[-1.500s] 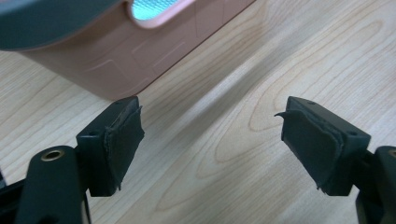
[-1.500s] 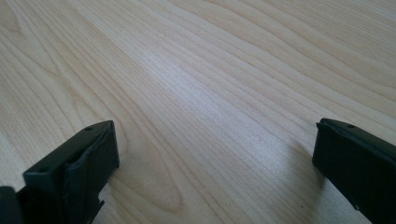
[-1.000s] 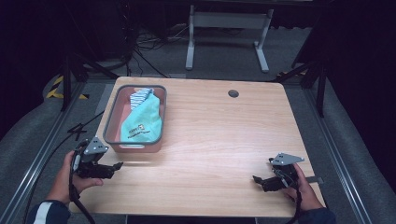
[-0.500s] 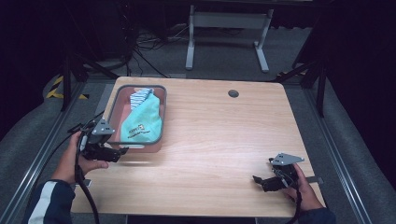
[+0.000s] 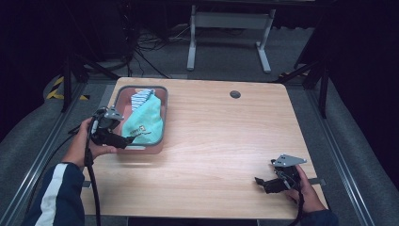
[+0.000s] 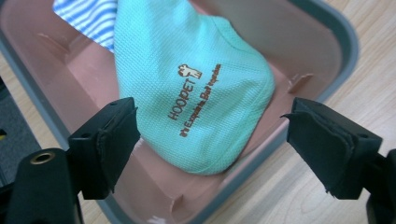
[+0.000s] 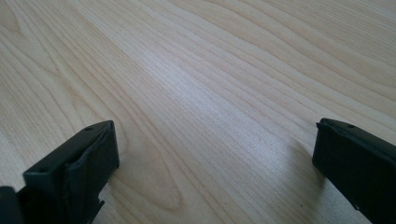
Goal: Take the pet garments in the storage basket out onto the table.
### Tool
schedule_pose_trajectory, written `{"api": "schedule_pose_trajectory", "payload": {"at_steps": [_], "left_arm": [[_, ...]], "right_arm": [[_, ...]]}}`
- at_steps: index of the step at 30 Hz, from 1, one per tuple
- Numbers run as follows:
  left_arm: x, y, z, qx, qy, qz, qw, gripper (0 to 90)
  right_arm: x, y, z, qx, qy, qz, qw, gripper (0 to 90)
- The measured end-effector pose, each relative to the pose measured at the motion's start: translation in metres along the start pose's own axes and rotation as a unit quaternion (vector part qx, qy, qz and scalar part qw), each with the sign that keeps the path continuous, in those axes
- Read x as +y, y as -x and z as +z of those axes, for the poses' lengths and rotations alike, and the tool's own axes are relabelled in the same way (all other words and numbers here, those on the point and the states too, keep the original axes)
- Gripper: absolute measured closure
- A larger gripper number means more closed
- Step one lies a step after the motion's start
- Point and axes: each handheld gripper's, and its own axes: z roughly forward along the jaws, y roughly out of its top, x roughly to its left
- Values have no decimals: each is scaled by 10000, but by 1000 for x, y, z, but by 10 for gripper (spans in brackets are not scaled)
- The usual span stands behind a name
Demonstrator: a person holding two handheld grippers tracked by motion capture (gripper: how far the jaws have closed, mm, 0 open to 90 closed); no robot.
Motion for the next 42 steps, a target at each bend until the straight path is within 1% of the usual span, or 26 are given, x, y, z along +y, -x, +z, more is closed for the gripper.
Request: {"api": "schedule_pose_trajectory", "payload": {"at_steps": [2, 4, 6, 8, 9, 12, 13, 16, 17, 18, 19, 22, 24, 25, 27, 29, 30, 32, 33, 35, 36, 38, 39, 40, 42], "left_arm": [[5, -1, 6, -4, -117, 33, 9999, 172], [7, -1, 8, -9, -136, 44, 9999, 172], [14, -3, 12, -20, -190, 76, 9998, 172], [17, -3, 15, -44, -175, 68, 9998, 172], [19, -3, 16, -11, -176, 109, 9998, 172], [27, -4, 22, -99, -308, 155, 9994, 171], [29, -4, 24, -81, -315, 181, 9993, 173], [36, -6, 31, -114, -445, 218, 9987, 173], [37, -8, 34, -85, -490, 221, 9985, 174], [39, -10, 37, -77, -518, 158, 9985, 174], [40, -12, 40, -67, -556, 179, 9983, 173], [42, -16, 45, -97, -643, 117, 9978, 174], [45, -21, 51, -36, -714, 48, 9974, 176], [45, -21, 51, -36, -714, 48, 9974, 175], [46, -26, 57, -25, -821, -3, 9966, 174], [47, -30, 65, -71, -908, -95, 9958, 174], [47, -30, 65, -71, -908, -95, 9958, 175], [48, -32, 71, -45, -951, -123, 9954, 174], [49, -32, 75, -57, -1037, -124, 9945, 174], [50, -34, 83, -112, -1146, -195, 9932, 181], [51, -35, 85, -99, -1205, -205, 9925, 190], [53, -37, 97, -82, -1369, -314, 9900, 197], [53, -37, 97, -82, -1369, -314, 9900, 196], [54, -38, 100, -99, -1408, -327, 9895, 196], [55, -39, 105, -45, -1533, -346, 9876, 197]], "right_arm": [[0, 0, 0, -2, -2, 1, 10000, 6], [0, 0, 0, 3, 1, 7, 10000, 6], [0, 0, 0, 0, 0, 0, 10000, 6], [0, 0, 0, 0, 0, 0, 10000, 6], [0, 0, 0, -1, 0, 1, 10000, 6], [0, 0, 0, 3, 3, 8, 10000, 6], [0, 0, 0, -1, 0, -1, 10000, 6], [0, 0, 0, -2, -1, 0, 10000, 6], [0, 0, 0, 0, 0, 0, 10000, 6], [0, 0, 0, -1, 0, 1, 10000, 6], [0, 0, 0, 0, 0, -1, 10000, 6], [0, 0, 0, -1, -1, 0, 10000, 6], [0, 0, 0, 0, 0, 0, 10000, 6], [0, 0, 0, 0, 0, 0, 10000, 6], [0, 0, 0, -1, 0, 0, 10000, 6], [0, 0, 0, -1, -1, 1, 10000, 6], [0, 0, 0, 0, 0, 0, 10000, 6], [0, 0, 0, 0, 0, 0, 10000, 6], [0, 0, 0, -1, -2, 0, 10000, 6], [0, 0, 0, -1, -1, 0, 10000, 6], [0, 0, 0, 0, -1, 0, 10000, 6], [0, 0, 0, 3, 2, 9, 10000, 6], [0, 0, 0, -1, 0, 1, 10000, 6], [0, 0, 0, -1, 0, 1, 10000, 6], [0, 0, 0, 0, 1, 0, 10000, 6]]}}
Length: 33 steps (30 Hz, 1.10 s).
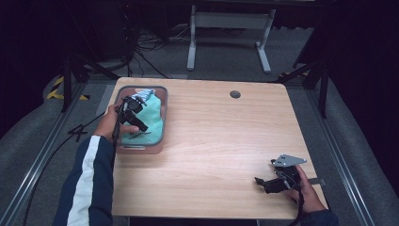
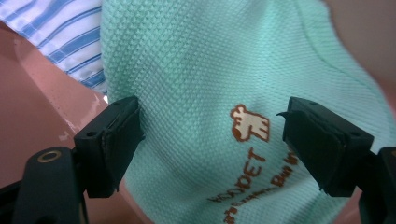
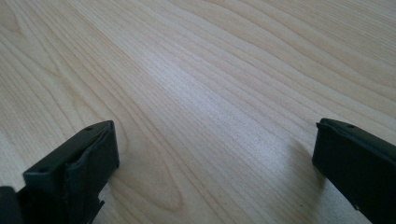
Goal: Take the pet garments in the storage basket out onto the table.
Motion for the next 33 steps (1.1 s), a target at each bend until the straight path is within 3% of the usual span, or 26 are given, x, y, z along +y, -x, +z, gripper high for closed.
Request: {"api": "schedule_pose_trajectory", "payload": {"at_steps": [2, 5, 9, 13, 19, 24, 30, 33], "left_arm": [[3, -1, 4, -31, -134, -21, 9999, 194], [6, 0, 10, 115, -402, 75, 9991, 196], [6, 0, 19, 27, -719, 141, 9973, 257], [6, -1, 19, -166, -729, 51, 9972, 298], [8, 1, 18, -394, -786, 81, 9961, 487], [8, 6, 15, -328, -816, 262, 9958, 700], [8, 12, 9, -100, -670, 332, 9971, 768], [4, 13, 0, -45, -420, 308, 9986, 772]], "right_arm": [[0, 0, 0, 0, -1, 1, 10000, 6], [0, 0, 0, 1, 0, 1, 10000, 6], [0, 0, 0, 0, 0, 1, 10000, 6], [0, 0, 0, 0, 0, 1, 10000, 6], [0, 0, 0, -1, -1, 1, 10000, 6], [0, 0, 0, 0, -1, 0, 10000, 6], [0, 0, 0, 0, -1, 2, 10000, 6], [0, 0, 0, -2, -2, 0, 10000, 6]]}}
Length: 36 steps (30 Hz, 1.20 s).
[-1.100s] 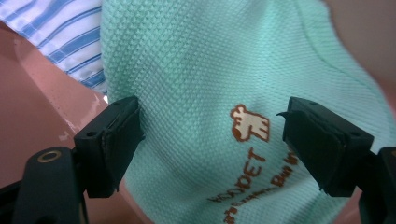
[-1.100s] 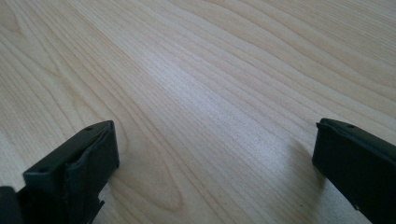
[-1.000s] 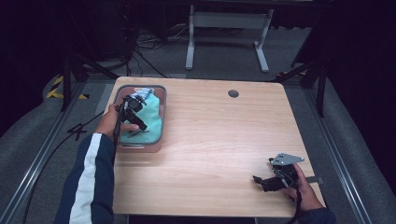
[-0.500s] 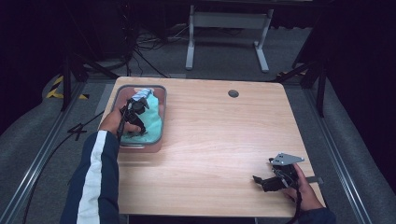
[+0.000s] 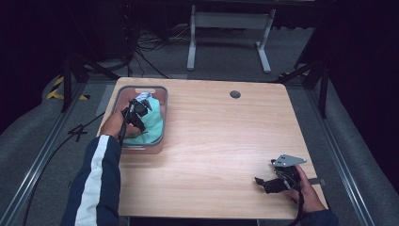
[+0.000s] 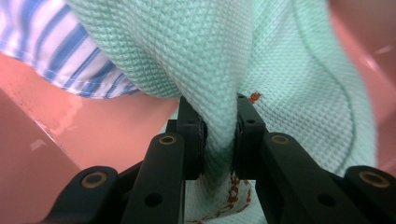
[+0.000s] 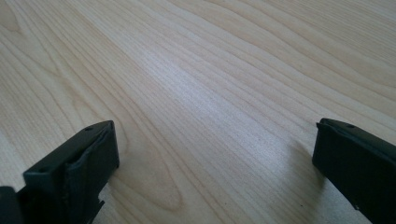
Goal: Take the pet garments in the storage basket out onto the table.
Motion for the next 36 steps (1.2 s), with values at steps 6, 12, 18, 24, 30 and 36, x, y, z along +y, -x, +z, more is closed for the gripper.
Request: {"api": "schedule_pose_trajectory", "payload": {"at_steps": [6, 12, 18, 24, 30, 36], "left_arm": [[-11, -2, -20, 28, 541, -111, 9985, 777], [-25, -2, -39, 48, 1117, -122, 9937, 779], [-35, 2, -55, 143, 1620, -148, 9866, 779], [-40, 9, -70, 220, 2044, -75, 9786, 780], [-43, 16, -84, 208, 2330, 27, 9722, 781], [-46, 21, -97, 220, 2564, 93, 9663, 782]], "right_arm": [[0, 0, 0, 1, 1, 1, 10000, 6], [0, 0, 0, 1, -1, 2, 10000, 6], [0, 0, 0, 0, 1, 2, 10000, 6], [0, 0, 0, 0, 1, 2, 10000, 6], [0, 0, 0, 0, 0, 3, 10000, 6], [0, 0, 0, -2, -2, 3, 10000, 6]]}}
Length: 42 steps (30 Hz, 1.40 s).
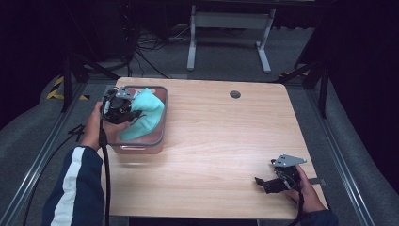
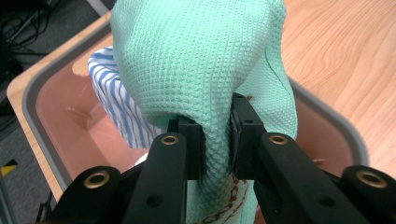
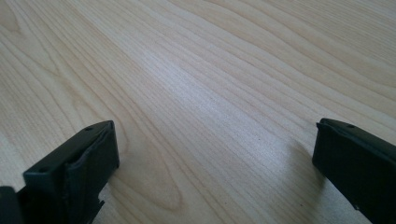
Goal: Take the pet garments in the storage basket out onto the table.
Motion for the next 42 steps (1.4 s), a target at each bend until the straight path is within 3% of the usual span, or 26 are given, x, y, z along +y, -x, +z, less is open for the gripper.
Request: {"api": "schedule_pose_trajectory", "payload": {"at_steps": [12, 20, 29, 34, 40, 42], "left_arm": [[10, 13, -26, 37, 387, 208, 9990, 783], [22, 30, -41, -5, 510, 532, 9973, 784], [35, 53, -47, -190, 715, 851, 9936, 784], [44, 64, -46, -267, 683, 1032, 9920, 784], [53, 78, -45, -400, 704, 1258, 9888, 784], [58, 86, -44, -475, 688, 1418, 9864, 784]], "right_arm": [[0, 0, 0, 0, 2, 0, 10000, 6], [0, 0, 0, 0, 0, 1, 10000, 6], [0, 0, 0, 0, 1, -1, 10000, 6], [0, 0, 0, 0, 1, 0, 10000, 6], [0, 0, 0, 1, 1, -1, 10000, 6], [0, 0, 0, 1, 3, -1, 10000, 6]]}}
